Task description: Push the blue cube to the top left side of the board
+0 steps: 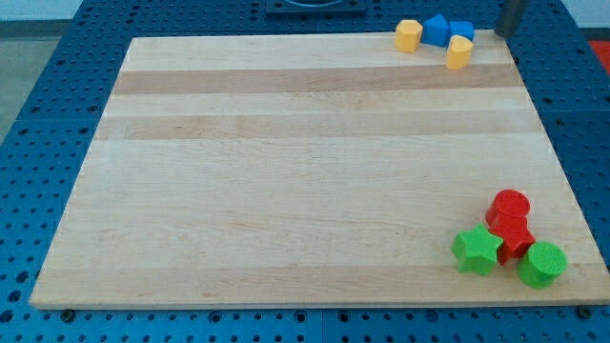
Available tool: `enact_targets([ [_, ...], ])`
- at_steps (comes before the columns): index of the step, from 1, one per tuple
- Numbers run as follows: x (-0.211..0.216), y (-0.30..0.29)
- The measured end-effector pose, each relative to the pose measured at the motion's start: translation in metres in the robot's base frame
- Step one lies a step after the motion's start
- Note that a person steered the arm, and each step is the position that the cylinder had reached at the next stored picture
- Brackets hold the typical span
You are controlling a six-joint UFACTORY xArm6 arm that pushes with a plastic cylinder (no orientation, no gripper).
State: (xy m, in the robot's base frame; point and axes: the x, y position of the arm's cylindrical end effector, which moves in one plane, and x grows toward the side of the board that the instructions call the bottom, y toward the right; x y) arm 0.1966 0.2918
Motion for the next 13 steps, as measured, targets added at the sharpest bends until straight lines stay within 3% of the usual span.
enact_targets([
  [9,0.018,-0.042],
  [11,-0.005,-0.032],
  [13,-0.005,-0.08],
])
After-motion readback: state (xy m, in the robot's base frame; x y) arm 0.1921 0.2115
